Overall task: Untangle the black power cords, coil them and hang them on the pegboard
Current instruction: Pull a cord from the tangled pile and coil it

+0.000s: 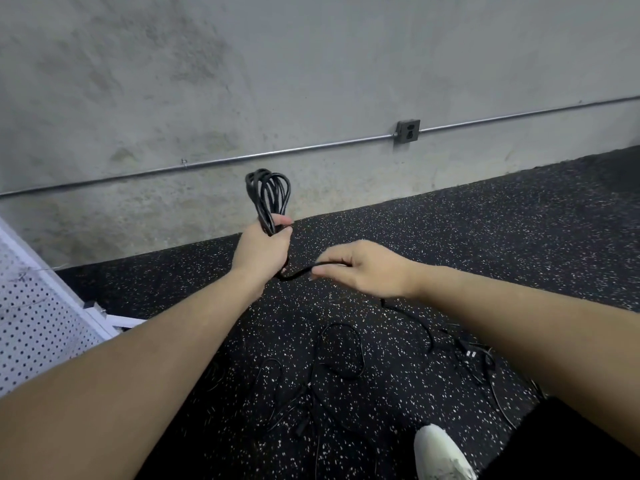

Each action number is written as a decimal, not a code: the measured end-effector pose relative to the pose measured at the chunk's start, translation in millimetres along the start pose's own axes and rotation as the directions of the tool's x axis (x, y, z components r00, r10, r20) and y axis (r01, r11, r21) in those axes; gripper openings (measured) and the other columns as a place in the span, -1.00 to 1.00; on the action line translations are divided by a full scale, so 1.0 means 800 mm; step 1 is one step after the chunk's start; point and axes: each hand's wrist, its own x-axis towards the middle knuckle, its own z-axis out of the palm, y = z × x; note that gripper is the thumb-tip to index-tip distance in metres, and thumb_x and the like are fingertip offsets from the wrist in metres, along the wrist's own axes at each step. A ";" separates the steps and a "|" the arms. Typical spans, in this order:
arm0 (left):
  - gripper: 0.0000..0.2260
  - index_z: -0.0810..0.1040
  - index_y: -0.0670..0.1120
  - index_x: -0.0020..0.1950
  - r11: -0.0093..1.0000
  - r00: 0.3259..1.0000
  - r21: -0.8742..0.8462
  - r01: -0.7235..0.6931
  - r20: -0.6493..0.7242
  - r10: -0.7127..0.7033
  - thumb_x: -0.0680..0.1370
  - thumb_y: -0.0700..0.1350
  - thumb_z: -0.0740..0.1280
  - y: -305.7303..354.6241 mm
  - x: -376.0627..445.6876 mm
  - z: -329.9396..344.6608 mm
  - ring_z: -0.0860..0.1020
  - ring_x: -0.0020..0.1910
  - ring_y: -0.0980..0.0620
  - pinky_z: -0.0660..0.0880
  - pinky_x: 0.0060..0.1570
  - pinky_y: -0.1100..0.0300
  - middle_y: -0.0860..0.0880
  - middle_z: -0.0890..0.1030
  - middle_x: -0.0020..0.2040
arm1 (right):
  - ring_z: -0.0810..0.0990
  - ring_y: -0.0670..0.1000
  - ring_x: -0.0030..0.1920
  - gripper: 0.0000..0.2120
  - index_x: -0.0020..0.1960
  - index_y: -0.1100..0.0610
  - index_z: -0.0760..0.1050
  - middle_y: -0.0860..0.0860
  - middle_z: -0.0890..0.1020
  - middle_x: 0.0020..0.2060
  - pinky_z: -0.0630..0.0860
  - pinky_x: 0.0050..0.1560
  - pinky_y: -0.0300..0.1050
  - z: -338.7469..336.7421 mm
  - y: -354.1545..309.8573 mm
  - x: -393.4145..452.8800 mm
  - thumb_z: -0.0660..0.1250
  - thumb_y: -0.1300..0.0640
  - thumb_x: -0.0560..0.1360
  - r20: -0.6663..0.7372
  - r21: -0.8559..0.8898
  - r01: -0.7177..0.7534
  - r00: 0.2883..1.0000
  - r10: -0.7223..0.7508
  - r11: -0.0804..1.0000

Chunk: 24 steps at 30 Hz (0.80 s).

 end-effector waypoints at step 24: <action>-0.90 0.61 -0.06 -0.05 0.957 0.837 0.266 -0.113 0.545 -0.053 0.54 -0.26 0.36 0.013 -0.017 -0.010 0.48 -0.29 0.00 0.39 -0.26 0.14 -0.02 0.57 -0.26 | 0.25 -0.07 -0.51 -0.65 -0.27 0.05 0.54 -0.11 0.41 -0.52 0.17 -0.46 -0.16 -0.012 -0.021 0.024 0.44 -0.19 0.50 -0.116 0.536 -0.221 0.937 0.330 0.815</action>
